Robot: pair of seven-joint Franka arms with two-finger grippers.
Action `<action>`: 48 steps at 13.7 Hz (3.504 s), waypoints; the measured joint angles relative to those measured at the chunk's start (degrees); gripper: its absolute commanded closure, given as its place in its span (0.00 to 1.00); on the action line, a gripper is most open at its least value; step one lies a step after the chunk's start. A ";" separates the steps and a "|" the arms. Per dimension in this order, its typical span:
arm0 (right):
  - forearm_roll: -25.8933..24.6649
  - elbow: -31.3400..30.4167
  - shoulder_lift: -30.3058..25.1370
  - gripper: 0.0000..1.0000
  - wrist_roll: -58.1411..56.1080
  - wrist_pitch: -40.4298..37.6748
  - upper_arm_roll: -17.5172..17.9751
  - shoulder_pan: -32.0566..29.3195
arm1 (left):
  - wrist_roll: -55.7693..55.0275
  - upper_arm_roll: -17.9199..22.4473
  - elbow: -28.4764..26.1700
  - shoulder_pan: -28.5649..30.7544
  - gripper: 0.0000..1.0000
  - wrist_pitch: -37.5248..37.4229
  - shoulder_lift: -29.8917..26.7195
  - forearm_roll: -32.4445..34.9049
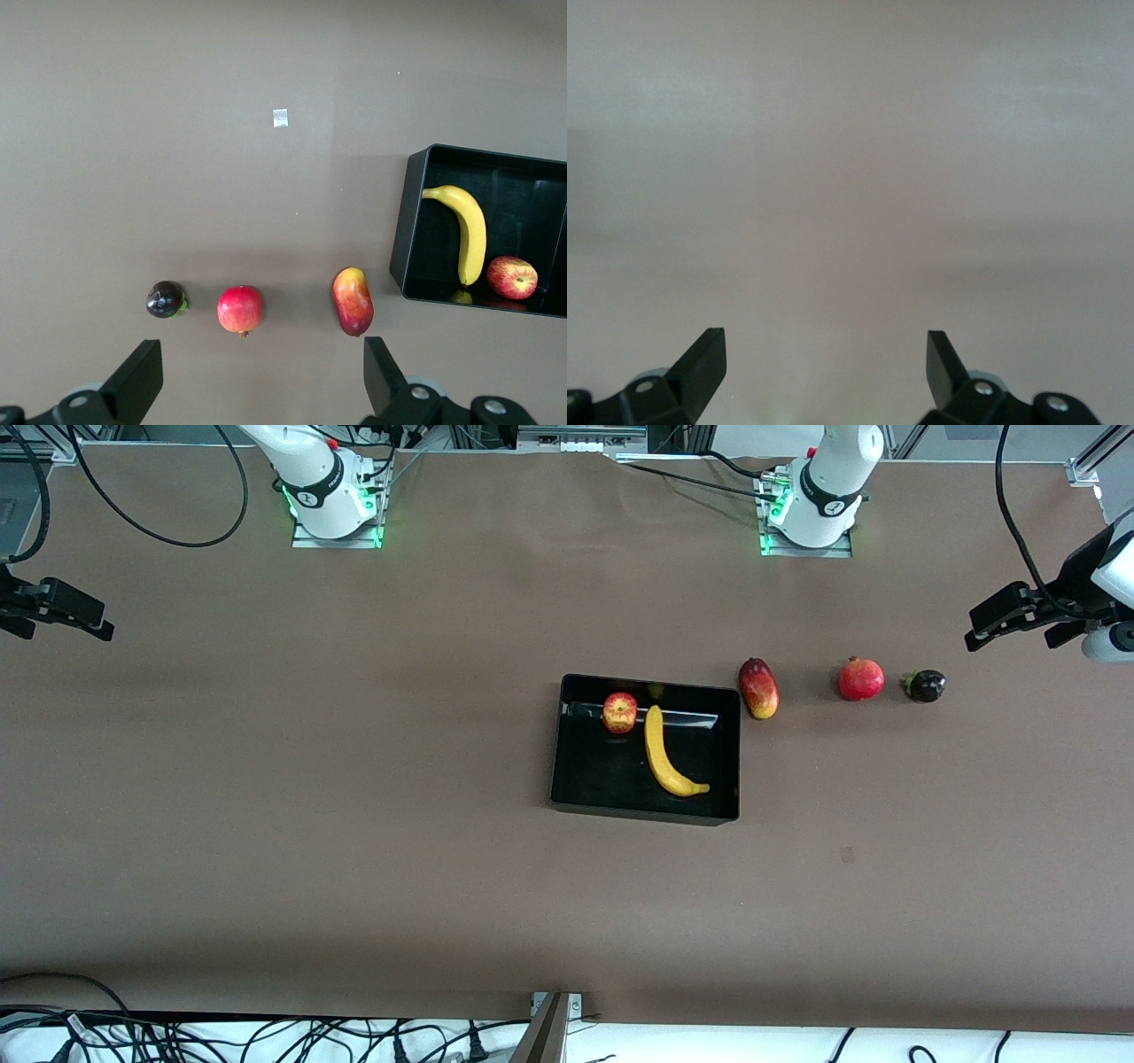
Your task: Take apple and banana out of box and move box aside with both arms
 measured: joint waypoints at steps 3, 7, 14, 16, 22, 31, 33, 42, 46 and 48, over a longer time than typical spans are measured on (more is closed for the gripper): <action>0.00 0.00 0.00 0.00 0.00 0.00 0.00 0.00 | 0.00 0.00 0.00 0.00 0.00 0.00 0.00 0.00; 0.00 0.00 0.00 0.00 0.00 0.00 0.00 0.00 | 0.00 0.00 -0.04 0.00 0.00 0.00 0.00 0.00; 0.00 0.00 0.00 0.00 0.00 0.00 0.00 0.00 | -3.39 -0.43 -0.27 -0.36 0.00 1.19 0.29 -0.01; 0.00 0.00 0.00 0.00 0.00 0.00 0.00 0.00 | -7.67 -2.47 -1.02 -0.89 0.00 3.16 1.21 -0.01; 0.00 0.00 0.01 0.00 0.00 -0.01 0.00 0.00 | -25.79 -5.13 -2.57 -8.37 0.00 11.60 9.72 2.61; 0.00 0.05 0.02 0.00 0.00 -0.01 0.00 0.00 | -47.39 -6.90 -3.45 -18.25 0.00 24.59 23.07 6.92; 0.00 0.06 0.02 0.00 0.00 -0.01 0.00 0.00 | -53.42 -7.01 -3.94 -20.99 0.00 30.04 27.28 8.72; 0.00 0.06 0.03 0.00 0.00 -0.01 0.00 0.00 | -62.59 -12.01 -8.59 -25.88 0.00 39.80 36.81 19.01; 0.00 0.06 0.03 0.00 0.00 -0.01 0.00 0.00 | -62.57 -14.27 -12.33 -25.96 0.00 42.41 37.68 19.84; 0.00 0.06 0.03 0.00 0.00 -0.01 0.00 0.00 | -62.55 -14.86 -13.38 -26.04 0.00 42.54 37.76 19.85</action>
